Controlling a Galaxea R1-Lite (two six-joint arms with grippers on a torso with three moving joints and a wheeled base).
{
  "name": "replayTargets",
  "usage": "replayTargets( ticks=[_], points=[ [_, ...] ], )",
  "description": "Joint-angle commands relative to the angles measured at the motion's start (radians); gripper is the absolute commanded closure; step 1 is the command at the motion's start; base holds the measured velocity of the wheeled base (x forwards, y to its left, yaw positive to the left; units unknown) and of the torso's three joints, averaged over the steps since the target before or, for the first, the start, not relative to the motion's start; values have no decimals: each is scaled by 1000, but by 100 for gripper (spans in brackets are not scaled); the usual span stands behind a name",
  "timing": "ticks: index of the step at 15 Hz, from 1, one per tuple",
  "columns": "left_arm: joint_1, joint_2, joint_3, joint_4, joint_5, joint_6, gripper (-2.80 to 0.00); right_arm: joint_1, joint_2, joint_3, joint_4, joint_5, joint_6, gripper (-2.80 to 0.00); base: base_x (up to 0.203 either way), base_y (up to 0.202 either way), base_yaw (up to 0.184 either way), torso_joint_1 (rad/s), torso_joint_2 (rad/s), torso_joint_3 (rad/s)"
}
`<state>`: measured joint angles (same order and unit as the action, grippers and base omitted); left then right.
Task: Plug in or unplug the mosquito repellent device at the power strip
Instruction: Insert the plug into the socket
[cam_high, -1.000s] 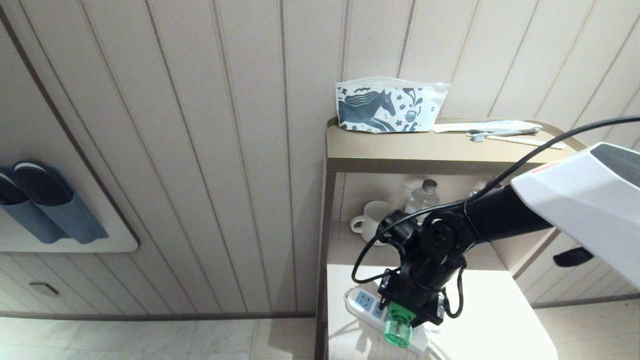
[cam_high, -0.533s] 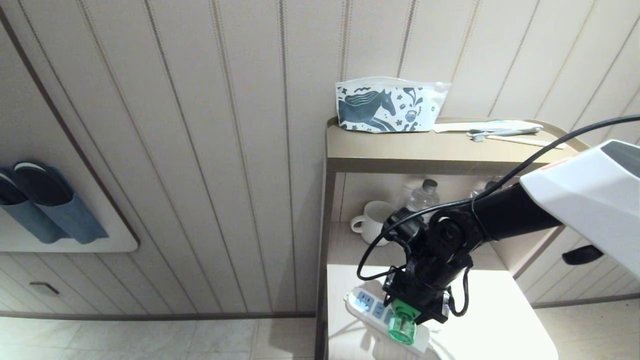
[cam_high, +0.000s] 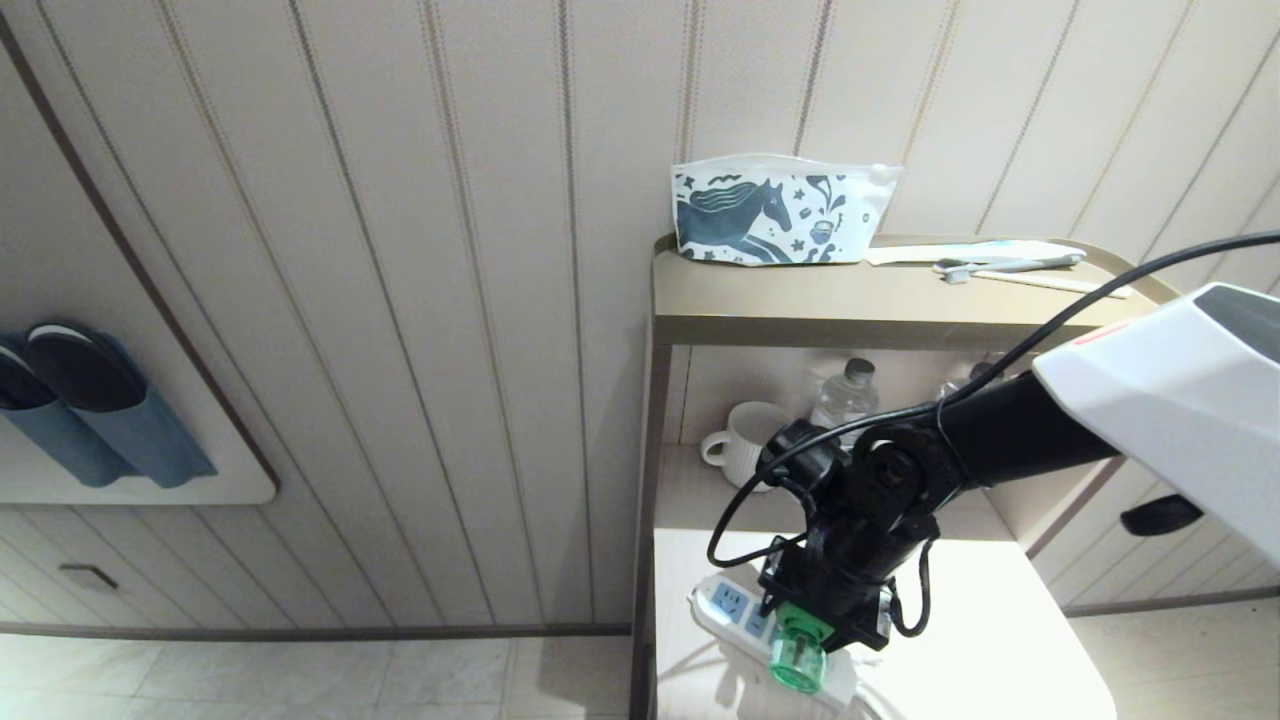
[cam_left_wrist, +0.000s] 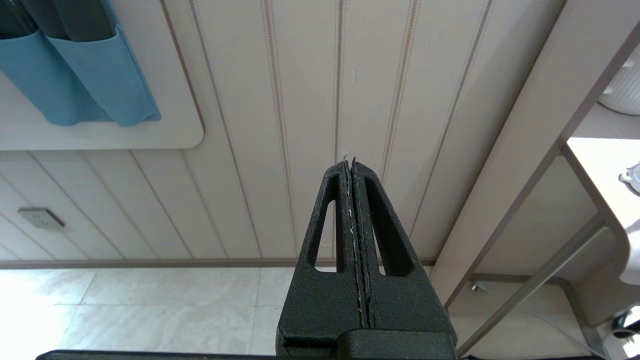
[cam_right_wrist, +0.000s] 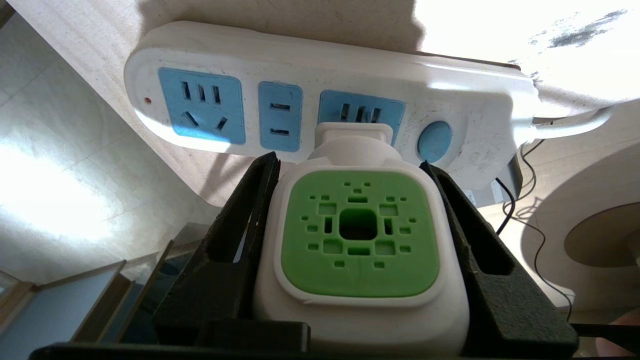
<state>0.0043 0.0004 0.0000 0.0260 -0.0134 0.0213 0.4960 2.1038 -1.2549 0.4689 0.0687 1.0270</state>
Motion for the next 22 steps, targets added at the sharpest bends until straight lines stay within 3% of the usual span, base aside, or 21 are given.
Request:
replayTargets(
  ticks=[1, 18, 22],
  points=[
    [0, 0, 0, 0, 0, 0, 0, 4, 1, 6, 2, 3, 5, 0, 0, 0, 0, 0, 0, 0],
    [0, 0, 0, 0, 0, 0, 0, 8, -55, 28, 2, 3, 4, 0, 0, 0, 0, 0, 0, 0],
    [0, 0, 0, 0, 0, 0, 0, 13, -110, 52, 13, -1, -30, 0, 0, 0, 0, 0, 0, 0]
  ],
)
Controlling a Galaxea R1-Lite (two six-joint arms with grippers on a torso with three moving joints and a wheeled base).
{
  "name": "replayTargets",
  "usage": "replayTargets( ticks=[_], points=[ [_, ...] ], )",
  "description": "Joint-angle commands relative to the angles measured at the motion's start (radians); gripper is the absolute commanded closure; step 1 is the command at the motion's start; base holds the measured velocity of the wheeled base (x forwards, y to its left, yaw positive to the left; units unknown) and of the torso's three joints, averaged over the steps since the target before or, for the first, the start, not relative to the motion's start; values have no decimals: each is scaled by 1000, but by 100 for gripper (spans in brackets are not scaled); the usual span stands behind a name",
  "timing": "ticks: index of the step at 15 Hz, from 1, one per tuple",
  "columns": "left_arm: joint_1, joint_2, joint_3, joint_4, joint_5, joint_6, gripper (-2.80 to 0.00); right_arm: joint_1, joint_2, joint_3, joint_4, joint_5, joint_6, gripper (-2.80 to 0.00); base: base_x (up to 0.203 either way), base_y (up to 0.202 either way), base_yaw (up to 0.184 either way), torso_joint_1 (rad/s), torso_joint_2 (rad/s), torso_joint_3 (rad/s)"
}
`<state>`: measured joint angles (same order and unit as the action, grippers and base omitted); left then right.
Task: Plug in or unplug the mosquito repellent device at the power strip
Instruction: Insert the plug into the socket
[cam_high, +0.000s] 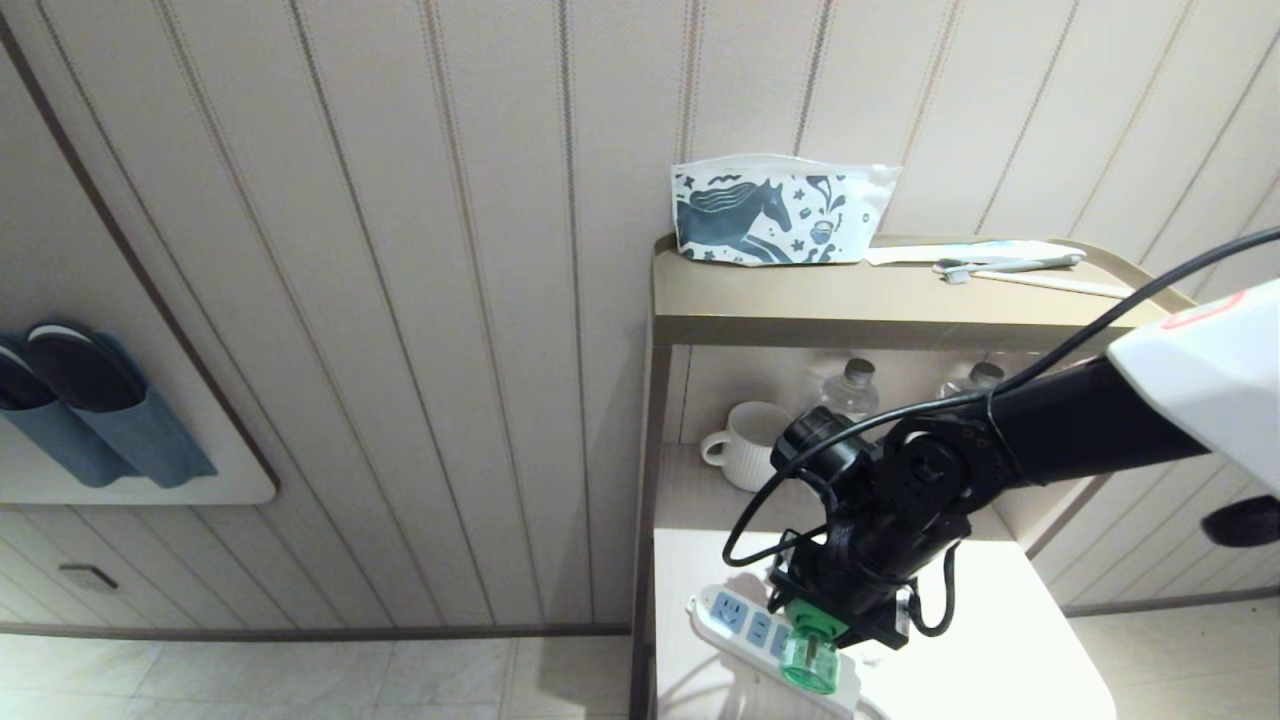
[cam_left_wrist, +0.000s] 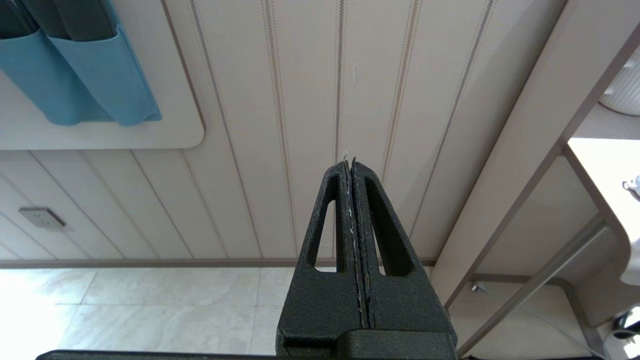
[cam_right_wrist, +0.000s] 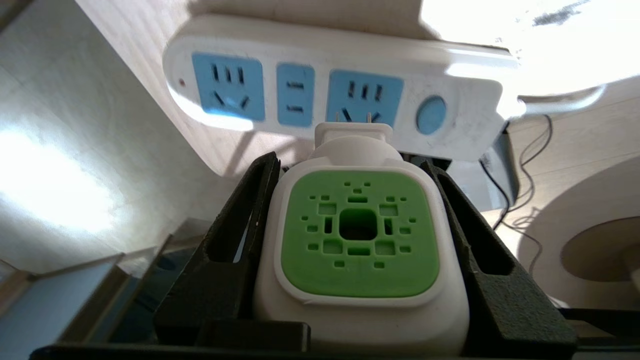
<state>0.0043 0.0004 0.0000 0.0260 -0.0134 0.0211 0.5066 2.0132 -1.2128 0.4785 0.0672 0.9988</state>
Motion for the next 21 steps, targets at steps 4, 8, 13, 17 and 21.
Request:
replayTargets(
  ticks=[4, 8, 13, 17, 21],
  points=[
    [0, 0, 0, 0, 0, 0, 0, 39, -66, 80, 2, -4, -31, 0, 0, 0, 0, 0, 0, 0],
    [0, 0, 0, 0, 0, 0, 0, 52, -143, 139, -6, -6, -38, 0, 0, 0, 0, 0, 0, 0],
    [0, 0, 0, 0, 0, 0, 0, 47, -177, 153, -6, -9, -55, 0, 0, 0, 0, 0, 0, 0],
    [0, 0, 0, 0, 0, 0, 0, 42, -180, 144, -8, -20, -97, 0, 0, 0, 0, 0, 0, 0],
    [0, 0, 0, 0, 0, 0, 0, 91, -119, 119, -2, -107, -103, 0, 0, 0, 0, 0, 0, 0]
  ],
)
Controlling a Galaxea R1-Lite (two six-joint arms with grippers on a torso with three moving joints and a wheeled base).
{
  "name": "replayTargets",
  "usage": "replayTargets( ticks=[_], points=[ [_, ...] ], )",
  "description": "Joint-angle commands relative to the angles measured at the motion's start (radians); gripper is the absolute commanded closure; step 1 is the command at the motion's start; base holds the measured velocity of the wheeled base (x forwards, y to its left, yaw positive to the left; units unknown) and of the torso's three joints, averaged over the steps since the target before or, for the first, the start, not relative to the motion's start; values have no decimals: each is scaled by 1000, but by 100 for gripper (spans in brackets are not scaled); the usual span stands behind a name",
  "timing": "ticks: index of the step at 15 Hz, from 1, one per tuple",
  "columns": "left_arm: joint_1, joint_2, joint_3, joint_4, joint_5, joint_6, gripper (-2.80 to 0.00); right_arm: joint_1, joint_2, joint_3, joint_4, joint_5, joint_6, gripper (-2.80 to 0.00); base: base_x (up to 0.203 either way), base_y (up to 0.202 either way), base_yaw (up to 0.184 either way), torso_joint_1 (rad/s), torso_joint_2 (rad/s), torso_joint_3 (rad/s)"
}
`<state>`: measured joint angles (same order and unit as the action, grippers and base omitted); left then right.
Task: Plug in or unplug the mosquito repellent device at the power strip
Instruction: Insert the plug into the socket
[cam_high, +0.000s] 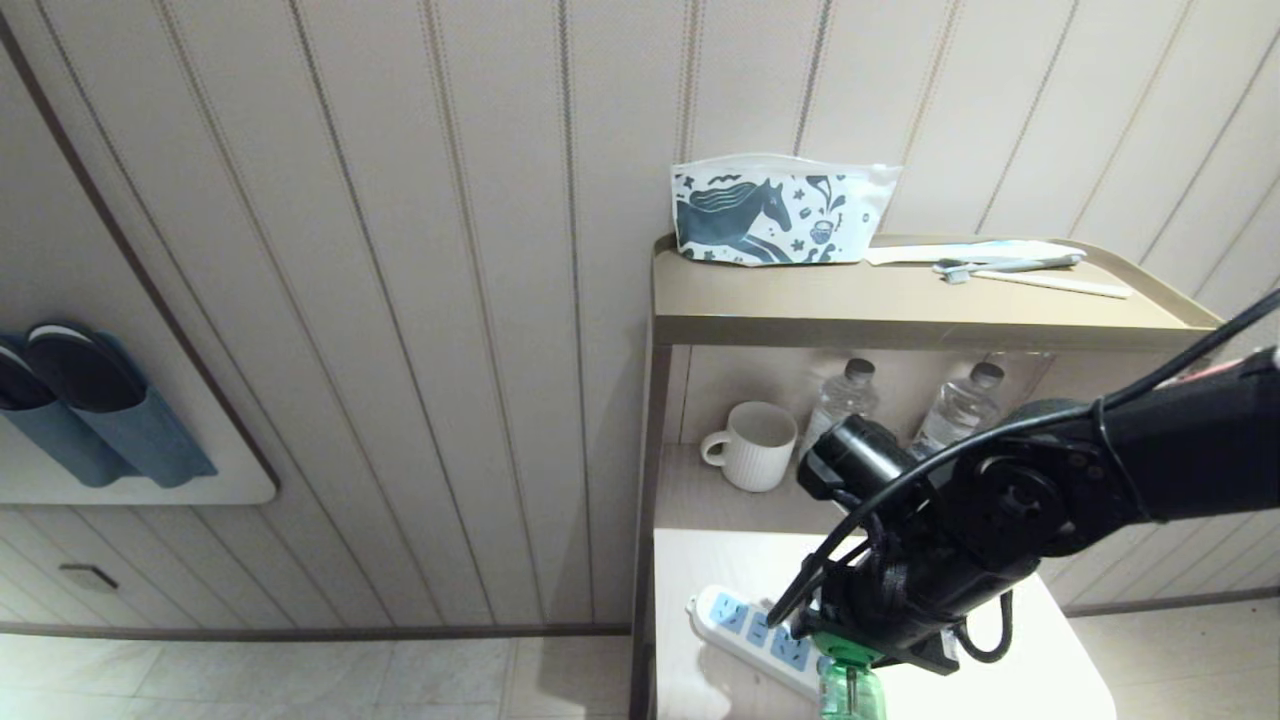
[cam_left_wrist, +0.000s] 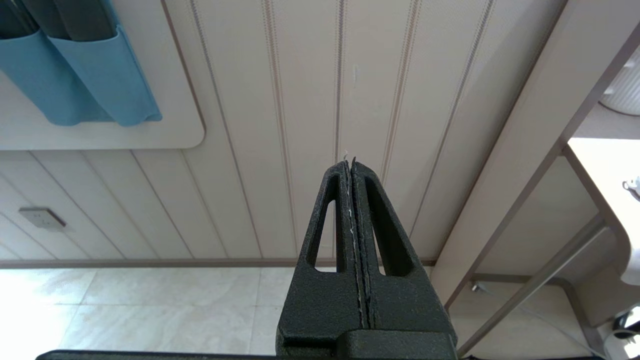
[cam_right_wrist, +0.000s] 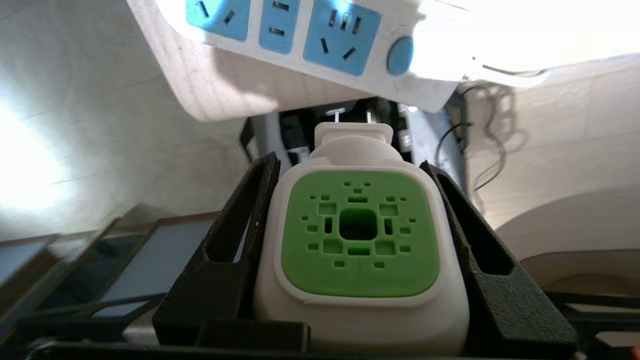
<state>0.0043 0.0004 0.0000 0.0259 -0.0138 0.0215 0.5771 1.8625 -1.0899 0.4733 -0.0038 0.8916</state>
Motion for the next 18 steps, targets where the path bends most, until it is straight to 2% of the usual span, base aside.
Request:
replayTargets(
  ticks=[1, 5, 8, 13, 18],
  points=[
    [0, 0, 0, 0, 0, 0, 0, 25, 46, 17, -1, -70, 3, 0, 0, 0, 0, 0, 0, 0],
    [0, 0, 0, 0, 0, 0, 0, 29, 58, 37, -1, -74, -14, 0, 0, 0, 0, 0, 0, 0],
    [0, 0, 0, 0, 0, 0, 0, 62, 75, 12, -4, -60, -11, 0, 0, 0, 0, 0, 0, 0],
    [0, 0, 0, 0, 0, 0, 0, 54, 86, -56, 5, -49, -11, 0, 0, 0, 0, 0, 0, 0],
    [0, 0, 0, 0, 0, 0, 0, 46, 124, -61, 2, -39, 6, 0, 0, 0, 0, 0, 0, 0]
  ],
)
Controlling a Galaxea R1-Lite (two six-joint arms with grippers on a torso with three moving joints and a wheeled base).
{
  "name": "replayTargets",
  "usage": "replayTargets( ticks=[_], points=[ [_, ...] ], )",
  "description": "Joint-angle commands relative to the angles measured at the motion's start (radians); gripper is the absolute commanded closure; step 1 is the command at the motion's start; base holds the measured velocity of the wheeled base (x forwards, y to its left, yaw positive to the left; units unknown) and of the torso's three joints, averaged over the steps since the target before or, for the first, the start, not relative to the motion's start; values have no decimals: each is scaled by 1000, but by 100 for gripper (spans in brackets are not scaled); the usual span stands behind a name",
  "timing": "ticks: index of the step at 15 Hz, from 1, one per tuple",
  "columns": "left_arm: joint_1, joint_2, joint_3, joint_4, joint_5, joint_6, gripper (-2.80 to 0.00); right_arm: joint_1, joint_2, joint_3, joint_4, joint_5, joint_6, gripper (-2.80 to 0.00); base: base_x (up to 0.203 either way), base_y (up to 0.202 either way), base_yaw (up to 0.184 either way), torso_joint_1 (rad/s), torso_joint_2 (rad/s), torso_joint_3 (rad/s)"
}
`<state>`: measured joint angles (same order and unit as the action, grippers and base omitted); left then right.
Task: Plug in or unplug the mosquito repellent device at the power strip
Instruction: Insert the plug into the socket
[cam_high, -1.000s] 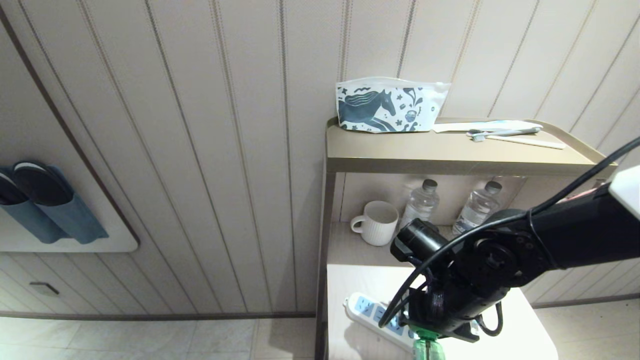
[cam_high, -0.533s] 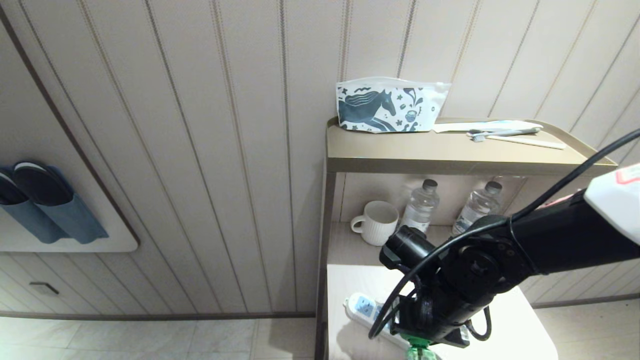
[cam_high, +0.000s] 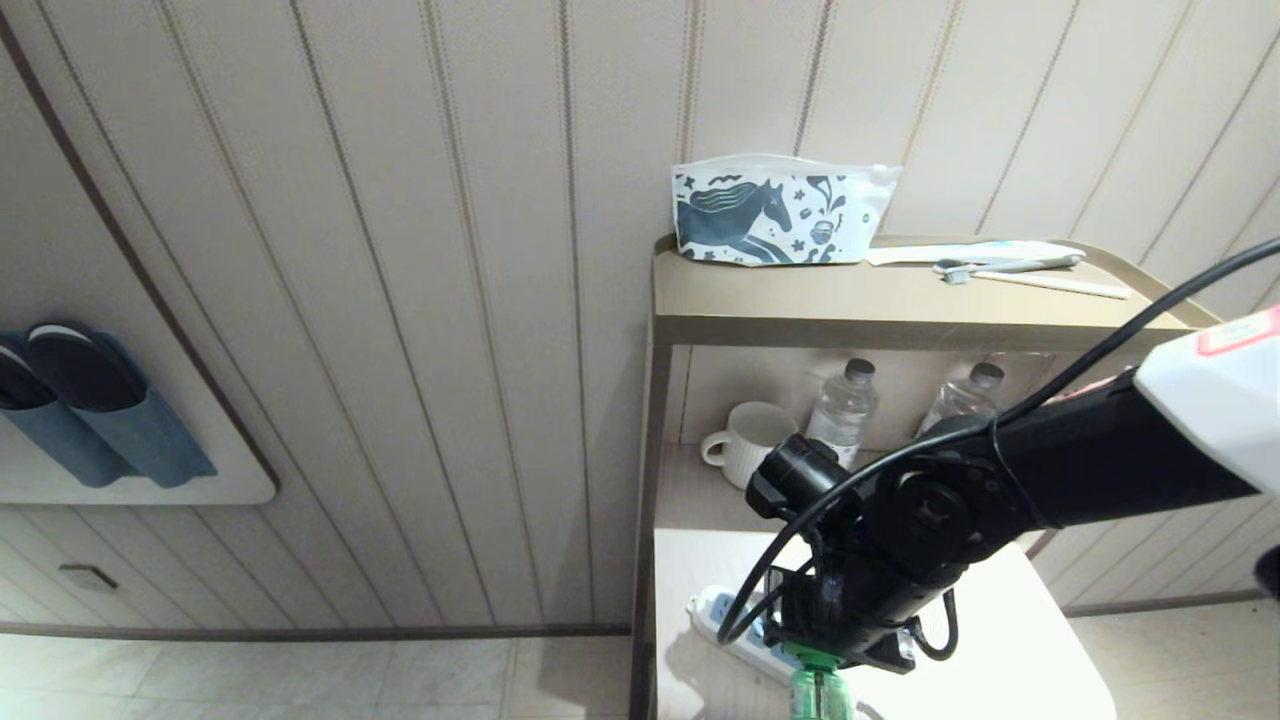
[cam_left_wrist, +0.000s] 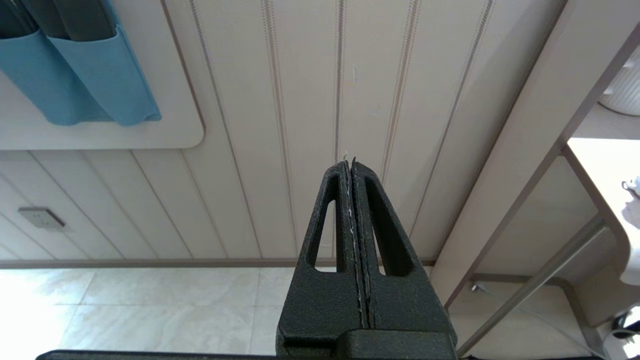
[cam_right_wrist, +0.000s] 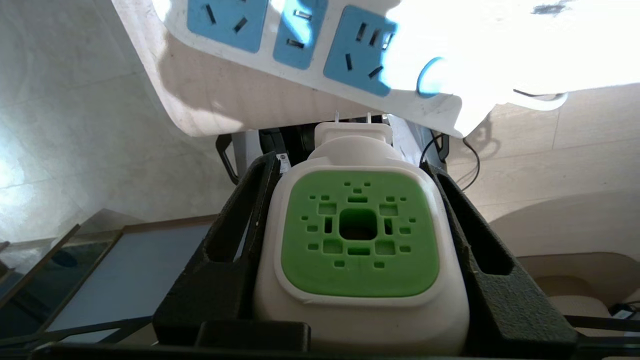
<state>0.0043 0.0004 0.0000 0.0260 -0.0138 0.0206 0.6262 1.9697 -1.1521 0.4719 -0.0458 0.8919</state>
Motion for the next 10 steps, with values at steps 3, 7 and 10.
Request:
replayTargets(
  ticks=[3, 7, 10],
  points=[
    [0, 0, 0, 0, 0, 1, 0, -19, 30, -4, 9, 14, 4, 0, 0, 0, 0, 0, 0, 0],
    [0, 0, 0, 0, 0, 1, 0, -14, 56, -17, 10, 14, -1, 0, 0, 0, 0, 0, 0, 0],
    [0, 0, 0, 0, 0, 1, 0, -36, 81, -27, 10, 31, -7, 0, 0, 0, 0, 0, 0, 0]
  ],
)
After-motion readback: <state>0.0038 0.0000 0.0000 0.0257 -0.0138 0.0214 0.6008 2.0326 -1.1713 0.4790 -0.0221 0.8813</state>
